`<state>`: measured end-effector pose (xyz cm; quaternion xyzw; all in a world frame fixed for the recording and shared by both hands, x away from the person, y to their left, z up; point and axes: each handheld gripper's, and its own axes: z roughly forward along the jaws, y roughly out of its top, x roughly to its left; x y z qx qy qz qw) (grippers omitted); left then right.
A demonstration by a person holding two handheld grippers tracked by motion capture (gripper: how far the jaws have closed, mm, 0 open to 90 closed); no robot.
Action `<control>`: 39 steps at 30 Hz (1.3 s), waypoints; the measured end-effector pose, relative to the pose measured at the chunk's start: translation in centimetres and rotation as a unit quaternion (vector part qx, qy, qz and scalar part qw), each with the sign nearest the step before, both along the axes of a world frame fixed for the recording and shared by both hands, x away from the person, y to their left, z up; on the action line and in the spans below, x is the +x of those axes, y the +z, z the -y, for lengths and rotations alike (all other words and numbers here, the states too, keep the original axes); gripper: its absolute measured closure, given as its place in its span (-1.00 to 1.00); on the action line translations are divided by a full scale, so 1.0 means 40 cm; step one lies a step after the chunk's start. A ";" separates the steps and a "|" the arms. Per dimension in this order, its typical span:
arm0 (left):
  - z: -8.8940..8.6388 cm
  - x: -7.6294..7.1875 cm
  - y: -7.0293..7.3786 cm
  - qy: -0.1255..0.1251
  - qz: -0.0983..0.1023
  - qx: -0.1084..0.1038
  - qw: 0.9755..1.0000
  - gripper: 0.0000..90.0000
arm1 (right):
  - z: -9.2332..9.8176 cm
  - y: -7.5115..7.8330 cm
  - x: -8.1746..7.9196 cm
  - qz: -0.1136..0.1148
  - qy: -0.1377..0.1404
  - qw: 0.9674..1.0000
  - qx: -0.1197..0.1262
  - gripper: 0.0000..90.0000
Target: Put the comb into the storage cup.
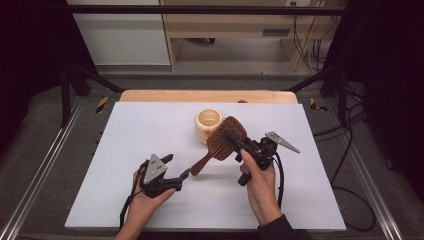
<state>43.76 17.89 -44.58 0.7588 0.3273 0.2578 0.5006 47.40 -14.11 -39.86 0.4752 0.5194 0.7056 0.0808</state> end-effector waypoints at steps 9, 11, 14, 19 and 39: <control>-0.089 0.021 0.024 0.062 0.024 0.002 0.998 -0.84 | 0.056 -0.001 0.009 0.000 -0.027 1.000 0.007 0.15; -0.118 0.024 0.031 0.075 0.026 -0.007 0.997 -0.86 | 0.065 -0.002 0.010 0.000 -0.033 0.999 0.007 0.15; -0.161 0.024 0.034 0.090 0.028 -0.014 0.995 -0.87 | 0.074 -0.002 0.011 0.001 -0.039 0.999 0.007 0.14; -0.218 0.005 0.023 0.104 0.026 -0.017 0.994 -0.87 | 0.086 -0.003 0.014 0.001 -0.042 0.999 0.011 0.14; -0.269 -0.009 -0.022 0.137 0.006 -0.050 0.989 -0.87 | 0.086 0.055 0.039 0.010 -0.054 0.998 -0.013 0.14</control>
